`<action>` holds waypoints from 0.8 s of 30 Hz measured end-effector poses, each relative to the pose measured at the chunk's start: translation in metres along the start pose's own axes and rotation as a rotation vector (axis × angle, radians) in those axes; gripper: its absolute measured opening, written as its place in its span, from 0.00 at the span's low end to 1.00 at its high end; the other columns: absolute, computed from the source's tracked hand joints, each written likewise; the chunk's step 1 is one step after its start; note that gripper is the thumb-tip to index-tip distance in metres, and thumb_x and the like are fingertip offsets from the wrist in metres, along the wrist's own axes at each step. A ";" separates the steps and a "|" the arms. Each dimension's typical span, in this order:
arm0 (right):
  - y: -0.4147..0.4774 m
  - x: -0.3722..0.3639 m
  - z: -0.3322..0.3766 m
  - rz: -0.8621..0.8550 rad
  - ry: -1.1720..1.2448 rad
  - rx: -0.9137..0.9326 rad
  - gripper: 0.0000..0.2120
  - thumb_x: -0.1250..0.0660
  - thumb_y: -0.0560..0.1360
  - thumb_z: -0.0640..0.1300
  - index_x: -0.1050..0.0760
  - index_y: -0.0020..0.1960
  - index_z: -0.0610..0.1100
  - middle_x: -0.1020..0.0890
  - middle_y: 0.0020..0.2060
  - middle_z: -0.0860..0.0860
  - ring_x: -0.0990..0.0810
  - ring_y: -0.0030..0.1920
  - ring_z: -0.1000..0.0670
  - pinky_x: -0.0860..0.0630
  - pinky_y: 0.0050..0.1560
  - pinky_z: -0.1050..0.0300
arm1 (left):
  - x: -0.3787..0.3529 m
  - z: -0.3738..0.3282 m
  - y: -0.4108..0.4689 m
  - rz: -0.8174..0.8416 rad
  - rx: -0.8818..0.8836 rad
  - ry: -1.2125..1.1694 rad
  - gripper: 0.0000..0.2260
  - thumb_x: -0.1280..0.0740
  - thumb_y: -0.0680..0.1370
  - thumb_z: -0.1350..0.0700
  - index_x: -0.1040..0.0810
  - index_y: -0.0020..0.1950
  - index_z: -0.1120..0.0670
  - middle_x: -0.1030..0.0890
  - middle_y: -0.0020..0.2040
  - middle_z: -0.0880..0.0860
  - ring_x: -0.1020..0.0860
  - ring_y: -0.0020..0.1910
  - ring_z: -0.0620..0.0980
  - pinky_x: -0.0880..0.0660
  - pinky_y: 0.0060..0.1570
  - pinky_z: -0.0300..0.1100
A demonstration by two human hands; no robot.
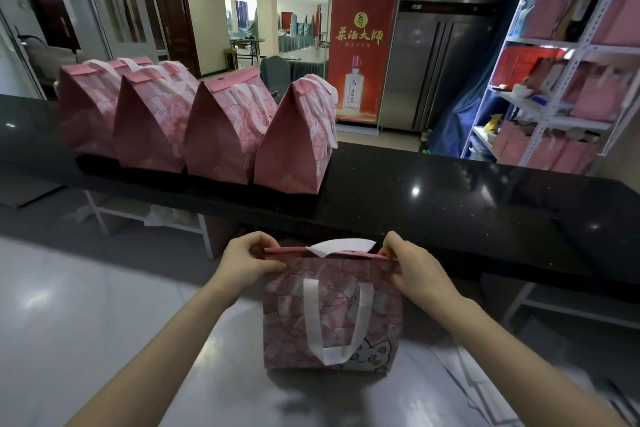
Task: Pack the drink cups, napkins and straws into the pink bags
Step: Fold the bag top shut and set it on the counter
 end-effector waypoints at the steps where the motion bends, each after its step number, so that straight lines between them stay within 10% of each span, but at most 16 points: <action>1: 0.000 -0.001 0.001 -0.008 -0.011 0.000 0.13 0.29 0.74 0.51 0.34 0.47 0.54 0.23 0.41 0.55 0.23 0.40 0.56 0.21 0.39 0.53 | -0.002 0.002 0.000 -0.028 0.006 0.008 0.10 0.22 0.65 0.67 0.19 0.39 0.54 0.18 0.37 0.51 0.19 0.36 0.45 0.23 0.37 0.35; 10: -0.006 -0.003 -0.004 -0.008 -0.010 -0.025 0.10 0.30 0.73 0.41 0.30 0.42 0.51 0.24 0.39 0.55 0.27 0.42 0.53 0.25 0.40 0.53 | 0.000 0.007 -0.008 0.093 0.015 0.027 0.10 0.26 0.71 0.64 0.19 0.34 0.50 0.15 0.46 0.46 0.19 0.37 0.39 0.26 0.31 0.30; 17: -0.012 -0.005 -0.008 -0.015 0.023 -0.017 0.07 0.32 0.73 0.38 0.27 0.43 0.48 0.26 0.38 0.56 0.28 0.42 0.54 0.29 0.41 0.59 | 0.013 0.002 -0.015 0.202 -0.038 0.141 0.13 0.33 0.73 0.71 0.18 0.36 0.55 0.15 0.49 0.47 0.17 0.49 0.47 0.20 0.46 0.39; 24: -0.017 0.001 -0.014 0.037 0.092 -0.008 0.04 0.29 0.74 0.45 0.22 0.48 0.51 0.22 0.44 0.57 0.24 0.47 0.58 0.25 0.50 0.62 | 0.001 -0.009 -0.023 0.043 -0.219 0.453 0.04 0.26 0.72 0.56 0.18 0.41 0.48 0.19 0.40 0.43 0.21 0.41 0.40 0.23 0.41 0.34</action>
Point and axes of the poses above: each hand's wrist, its own y-axis towards the middle knuckle, its own x-axis out of the back of the hand, z = x × y, the point moved 3 cm from there along y, towards the middle knuckle
